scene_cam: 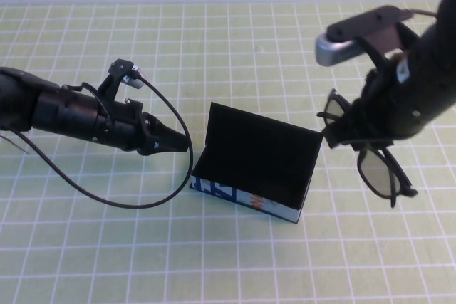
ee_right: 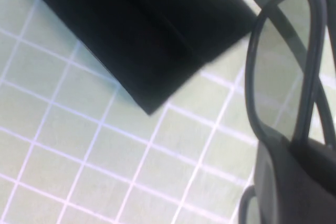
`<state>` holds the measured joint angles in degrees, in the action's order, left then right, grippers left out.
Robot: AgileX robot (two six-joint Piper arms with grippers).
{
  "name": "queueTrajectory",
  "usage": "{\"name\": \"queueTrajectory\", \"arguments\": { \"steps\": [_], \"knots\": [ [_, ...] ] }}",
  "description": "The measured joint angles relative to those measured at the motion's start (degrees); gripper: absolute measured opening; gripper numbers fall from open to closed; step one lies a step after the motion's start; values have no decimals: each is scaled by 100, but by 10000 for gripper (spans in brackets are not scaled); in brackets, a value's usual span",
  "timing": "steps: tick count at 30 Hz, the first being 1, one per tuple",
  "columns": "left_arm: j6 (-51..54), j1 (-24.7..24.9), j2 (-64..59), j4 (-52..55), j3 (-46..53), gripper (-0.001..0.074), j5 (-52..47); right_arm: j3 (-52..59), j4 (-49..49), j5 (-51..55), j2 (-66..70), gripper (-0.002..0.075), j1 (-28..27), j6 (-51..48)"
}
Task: Take glasses out of glasses case
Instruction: Place the glasses on the table
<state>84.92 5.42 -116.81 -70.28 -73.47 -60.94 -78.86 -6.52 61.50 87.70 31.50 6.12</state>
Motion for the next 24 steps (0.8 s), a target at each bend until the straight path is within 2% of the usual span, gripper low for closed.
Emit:
{"name": "queueTrajectory", "arguments": {
  "steps": [4, 10, 16, 24],
  "knots": [
    [0, 0, 0, 0, 0, -4, 0, 1096, 28, -533, -522, 11, -160, 805],
    [-11, 0, 0, -10, 0, -4, 0, 2218, 501, -1441, -542, 11, -248, 1088],
    [-19, 0, 0, -87, 0, -4, 0, 2573, 652, -2293, -122, 11, -272, 1264],
    [-56, 0, 0, -212, 0, -4, -237, 2577, 912, -2791, 577, 11, -527, 1280]
  ]
}}
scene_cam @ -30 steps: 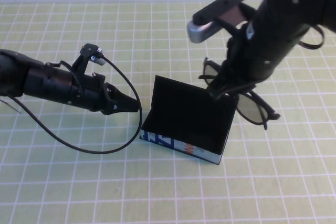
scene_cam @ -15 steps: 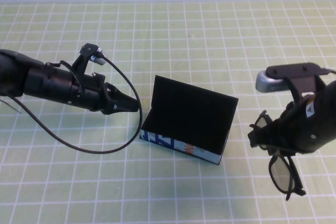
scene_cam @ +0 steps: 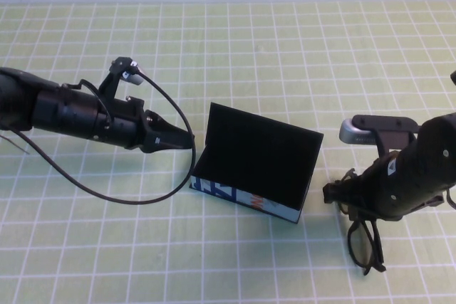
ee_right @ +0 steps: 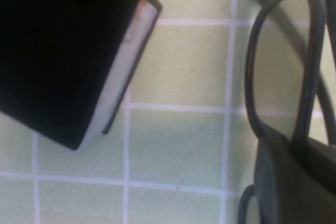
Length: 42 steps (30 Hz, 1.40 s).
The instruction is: Take glasses out of glasses case
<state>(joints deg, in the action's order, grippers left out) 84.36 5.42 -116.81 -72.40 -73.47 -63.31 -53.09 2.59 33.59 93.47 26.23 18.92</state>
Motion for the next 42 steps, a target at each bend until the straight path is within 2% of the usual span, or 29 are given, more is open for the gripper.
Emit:
{"name": "queueTrajectory", "arguments": {
  "steps": [5, 10, 13, 18, 23, 27, 34, 42],
  "knots": [
    [0, 0, 0, -66, 0, -4, -117, 0, 8, -92, 138, 61, -23, 0],
    [0, -9, 56, -162, 0, -4, -89, 0, -15, -106, 221, 209, -23, 0],
    [0, -9, 212, -402, 0, -4, 39, 0, -78, -106, 180, 263, -23, 0],
    [-176, -9, 606, -951, 0, -4, 407, 0, -176, 51, -240, 286, -23, 0],
    [-473, -22, 1080, -927, 0, -4, 544, 0, -259, 628, -940, 287, -23, 0],
    [-823, -22, 1741, -539, 10, -4, 767, 0, -259, 1510, -1583, 246, -23, -26],
    [-1011, -22, 3547, -291, 767, -4, 1831, 62, -223, 2417, -3202, 22, -23, -383],
    [-696, -22, 5686, -713, 2706, -4, 3253, 345, -41, 2841, -5280, -14, -23, -694]
  ]
}}
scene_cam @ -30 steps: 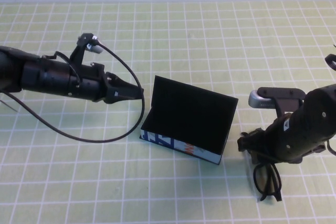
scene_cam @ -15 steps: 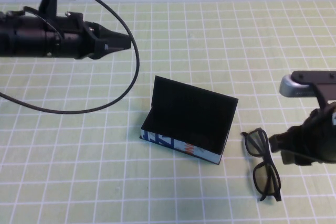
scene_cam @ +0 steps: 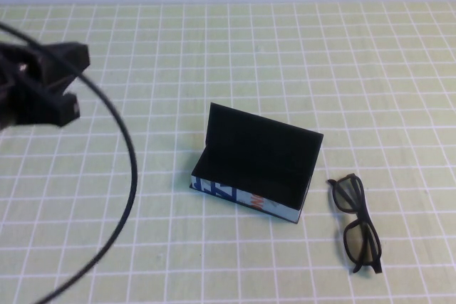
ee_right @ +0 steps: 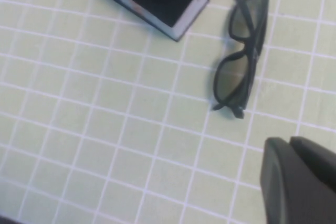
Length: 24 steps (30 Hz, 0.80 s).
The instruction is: Take glasses out of glasses case
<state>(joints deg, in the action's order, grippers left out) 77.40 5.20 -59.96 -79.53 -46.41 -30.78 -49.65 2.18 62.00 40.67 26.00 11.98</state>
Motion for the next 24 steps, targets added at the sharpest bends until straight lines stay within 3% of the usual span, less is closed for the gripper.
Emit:
{"name": "queueTrajectory", "arguments": {
  "steps": [9, 19, 24],
  "knots": [
    [980, 0, 2511, -908, 2283, -4, 678, 696, 728, -366, -1672, -16, 0, -716],
    [1195, 0, 5405, -1012, 4148, -4, 1087, 2024, 1066, -2471, -2267, -16, 0, -1542],
    [1195, 0, 6034, -1143, 4748, -4, 1706, 2480, 1178, -3352, -2267, -16, 0, -1646]
  ]
}}
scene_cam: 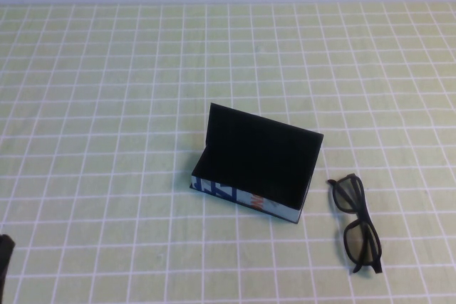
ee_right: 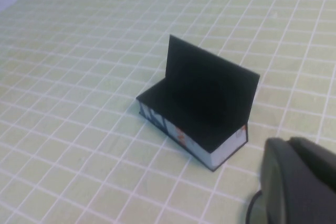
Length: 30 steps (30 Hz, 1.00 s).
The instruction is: Take glasses out of glasses case
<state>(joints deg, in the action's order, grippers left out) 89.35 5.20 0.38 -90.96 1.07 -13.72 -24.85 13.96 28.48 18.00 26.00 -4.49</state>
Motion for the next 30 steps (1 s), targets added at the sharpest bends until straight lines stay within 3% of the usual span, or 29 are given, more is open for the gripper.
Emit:
{"name": "queueTrajectory", "arguments": {
  "steps": [6, 22, 26, 30],
  "knots": [
    [0, 0, 6, -255, 37, -4, 676, 67, 34, -268, 0, -16, 0, -20],
    [0, 0, 28, -291, 37, -4, 753, 77, 59, -280, 0, -18, 0, -20],
    [0, 0, 28, -291, 37, -4, 753, 89, -323, -346, 0, -18, -13, -20],
    [0, 0, 28, -291, 37, -4, 753, 431, -569, -1053, -92, -18, -450, -20]
  ]
}}
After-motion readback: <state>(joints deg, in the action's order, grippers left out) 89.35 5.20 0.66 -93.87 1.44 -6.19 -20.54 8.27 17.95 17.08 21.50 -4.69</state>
